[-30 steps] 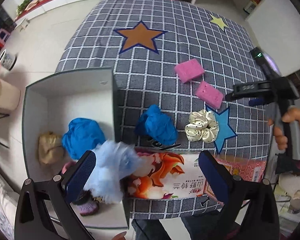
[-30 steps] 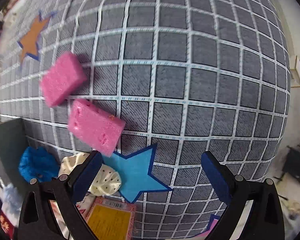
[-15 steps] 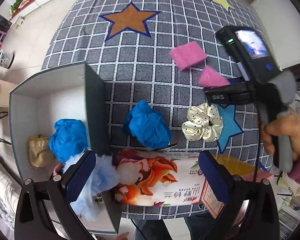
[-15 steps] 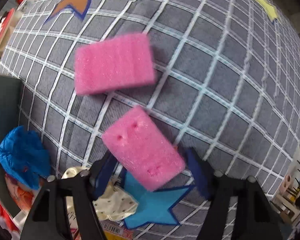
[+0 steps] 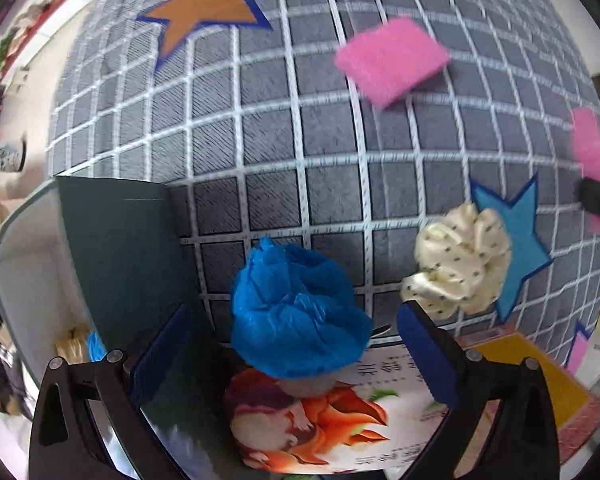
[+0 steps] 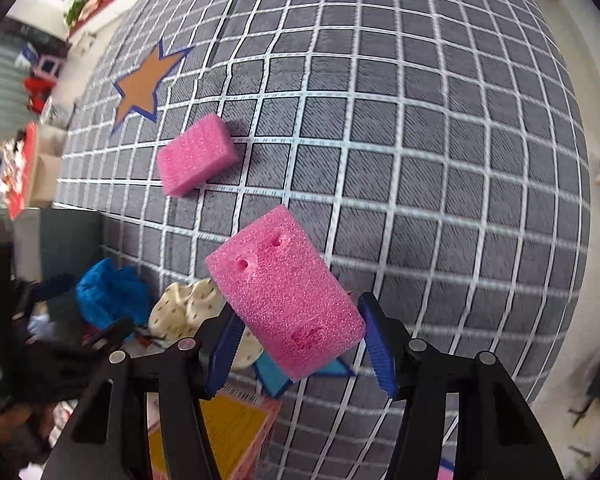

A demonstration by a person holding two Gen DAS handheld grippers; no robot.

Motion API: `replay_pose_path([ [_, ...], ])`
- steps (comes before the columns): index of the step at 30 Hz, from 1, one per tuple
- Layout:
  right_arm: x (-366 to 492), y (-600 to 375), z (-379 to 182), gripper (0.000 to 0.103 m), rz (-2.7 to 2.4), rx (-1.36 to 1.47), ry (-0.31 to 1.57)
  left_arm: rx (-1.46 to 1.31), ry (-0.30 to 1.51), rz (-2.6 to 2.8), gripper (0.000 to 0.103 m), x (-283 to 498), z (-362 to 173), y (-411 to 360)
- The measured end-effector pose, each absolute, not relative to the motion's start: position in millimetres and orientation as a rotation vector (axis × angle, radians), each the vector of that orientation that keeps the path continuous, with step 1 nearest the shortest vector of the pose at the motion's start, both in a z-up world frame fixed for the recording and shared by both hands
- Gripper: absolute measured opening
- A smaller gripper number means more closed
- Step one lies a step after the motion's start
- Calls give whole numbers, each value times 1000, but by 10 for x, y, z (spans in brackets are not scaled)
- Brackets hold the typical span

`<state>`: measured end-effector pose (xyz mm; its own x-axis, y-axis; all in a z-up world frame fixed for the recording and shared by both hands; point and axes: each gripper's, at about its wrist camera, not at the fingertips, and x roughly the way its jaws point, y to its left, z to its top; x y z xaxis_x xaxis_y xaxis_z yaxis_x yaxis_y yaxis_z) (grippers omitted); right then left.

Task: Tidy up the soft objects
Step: 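Grasp a pink foam block with the right tool while the left tool grasps the blue crumpled fabric, then carry the pink foam block and blue fabric over the white box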

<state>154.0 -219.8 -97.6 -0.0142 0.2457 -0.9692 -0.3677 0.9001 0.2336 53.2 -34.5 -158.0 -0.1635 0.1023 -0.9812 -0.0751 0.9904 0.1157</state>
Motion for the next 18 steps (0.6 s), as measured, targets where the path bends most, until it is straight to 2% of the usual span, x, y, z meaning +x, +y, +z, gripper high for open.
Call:
replay_pose_path([
  [6, 1333, -2263, -781, 58, 498, -21, 1499, 151, 1798, 97, 102, 571, -1828, -475],
  [8, 1298, -2332, -713, 58, 495, 3, 1493, 131, 1817, 53, 93, 577, -1874, -536],
  [9, 1259, -2302, -698, 58, 494, 12, 1490, 102, 1830, 39, 84, 577, -1892, -549],
  [10, 1233, -2310, -669, 59, 490, 26, 1486, 95, 1834, 35, 70, 574, -1901, -572],
  [11, 1202, -2338, -639, 59, 488, 41, 1482, 103, 1834, 36, 62, 571, -1915, -581],
  [12, 1184, -2380, -613, 59, 487, 54, 1480, 114, 1832, 40, 44, 573, -1927, -612],
  [13, 1166, -2389, -600, 59, 484, 67, 1477, 119, 1825, 38, 36, 566, -1936, -616],
  [14, 1142, -2416, -580, 59, 479, 80, 1475, 105, 1815, 32, 22, 548, -1932, -607],
  [16, 1086, -2448, -543, 59, 471, 103, 1470, 72, 1784, 36, 16, 454, -1922, -597],
  [18, 1031, -2467, -504, 59, 463, 122, 1463, 55, 1720, 45, 14, 361, -1784, -494],
])
